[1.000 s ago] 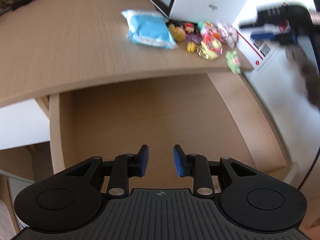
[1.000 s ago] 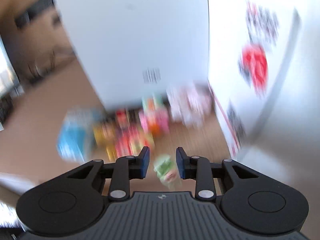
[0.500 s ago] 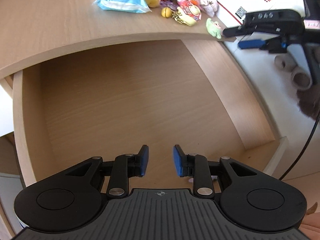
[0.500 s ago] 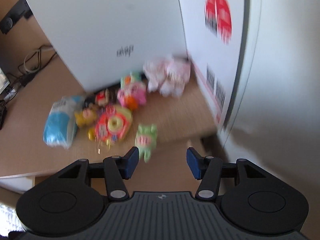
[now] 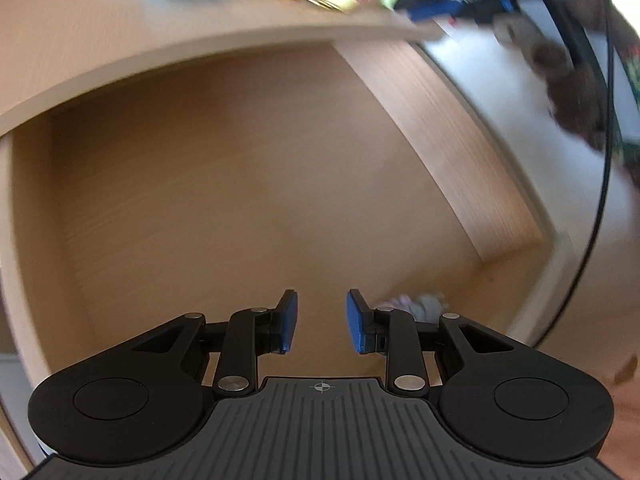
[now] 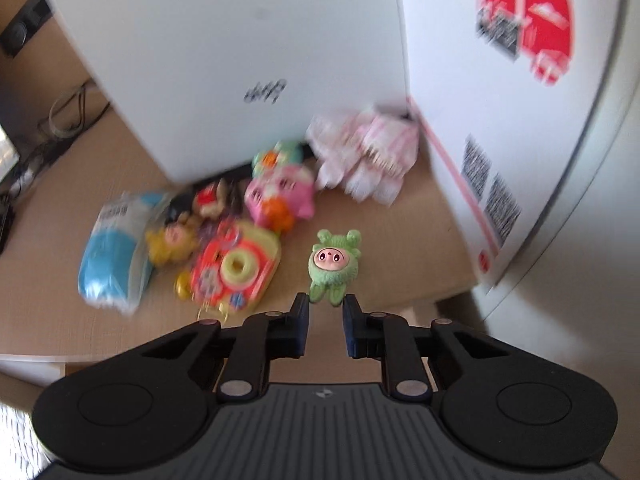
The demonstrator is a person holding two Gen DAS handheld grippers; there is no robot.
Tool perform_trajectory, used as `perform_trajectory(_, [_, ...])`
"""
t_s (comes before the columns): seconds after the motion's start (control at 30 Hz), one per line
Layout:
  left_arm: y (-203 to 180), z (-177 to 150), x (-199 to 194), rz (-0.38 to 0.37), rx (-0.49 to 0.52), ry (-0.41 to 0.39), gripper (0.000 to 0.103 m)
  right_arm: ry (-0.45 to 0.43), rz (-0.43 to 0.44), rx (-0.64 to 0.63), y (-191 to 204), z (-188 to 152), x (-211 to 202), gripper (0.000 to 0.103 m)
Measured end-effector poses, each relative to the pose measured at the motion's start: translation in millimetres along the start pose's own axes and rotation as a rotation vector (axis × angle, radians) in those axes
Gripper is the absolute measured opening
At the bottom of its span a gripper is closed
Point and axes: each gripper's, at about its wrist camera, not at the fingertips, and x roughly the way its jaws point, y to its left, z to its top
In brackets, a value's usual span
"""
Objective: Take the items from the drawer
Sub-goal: 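Reach into the drawer and grasp the lavender bunny figure with the left gripper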
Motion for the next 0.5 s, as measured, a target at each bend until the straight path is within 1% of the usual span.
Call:
perform_trajectory(0.07, [-11.0, -0.2, 7.4, -0.032, 0.083, 0.025, 0.029, 0.002, 0.01, 0.011, -2.5, -3.9, -8.0, 0.018])
perform_trajectory(0.13, [-24.2, 0.0, 15.7, -0.068, 0.203, 0.056, 0.029, 0.005, 0.032, 0.006, -2.0, -14.0, -18.8, 0.02])
perform_trajectory(0.17, [-30.4, -0.5, 19.8, -0.082, 0.267, 0.072, 0.03, 0.008, 0.036, 0.003, -2.8, -20.9, -25.2, 0.025])
perform_trajectory(0.2, [-37.5, -1.1, 24.5, -0.095, 0.332, 0.092, 0.03, 0.016, 0.038, 0.002, -3.5, -27.9, -30.3, 0.035])
perform_trajectory(0.23, [-44.1, -1.1, 30.2, -0.103, 0.396, 0.113, 0.03, 0.027, 0.044, 0.005, -4.3, -36.2, -33.9, 0.04])
perform_trajectory(0.27, [-49.8, -2.1, 35.5, -0.109, 0.45, 0.134, 0.03, 0.046, 0.05, 0.009, -5.7, -45.9, -37.7, 0.049])
perform_trajectory(0.3, [-53.8, -1.3, 41.3, -0.113, 0.492, 0.153, 0.03, 0.064, 0.05, 0.011, -7.4, -54.8, -40.2, 0.052])
perform_trajectory(0.37, [-56.7, 4.3, 54.2, -0.129, 0.534, 0.192, 0.03, 0.102, 0.04, 0.02, -11.8, -72.0, -44.1, 0.053])
perform_trajectory(0.43, [-55.6, 13.1, 66.5, -0.148, 0.535, 0.224, 0.03, 0.147, 0.025, 0.044, -18.5, -87.4, -48.3, 0.053])
perform_trajectory(0.5, [-55.3, 19.3, 76.4, -0.177, 0.539, 0.262, 0.03, 0.193, 0.021, 0.082, -26.3, -100.7, -50.6, 0.055])
